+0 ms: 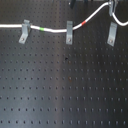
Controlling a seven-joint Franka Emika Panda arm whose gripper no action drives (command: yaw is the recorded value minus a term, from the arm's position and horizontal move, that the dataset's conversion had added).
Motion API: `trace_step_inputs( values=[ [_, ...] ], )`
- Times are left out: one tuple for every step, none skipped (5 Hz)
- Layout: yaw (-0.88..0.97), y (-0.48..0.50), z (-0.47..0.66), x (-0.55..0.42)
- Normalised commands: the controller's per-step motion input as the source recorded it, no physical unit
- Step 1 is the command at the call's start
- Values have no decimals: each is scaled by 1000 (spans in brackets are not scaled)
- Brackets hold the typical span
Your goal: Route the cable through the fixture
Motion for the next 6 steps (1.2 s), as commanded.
trace_step_inputs(
  values=[
    [0, 1, 311, 1],
    [0, 114, 248, 13],
    [111, 221, -4, 180],
    [97, 145, 118, 222],
    [0, -35, 460, 231],
    [0, -116, 1, 85]
  ],
)
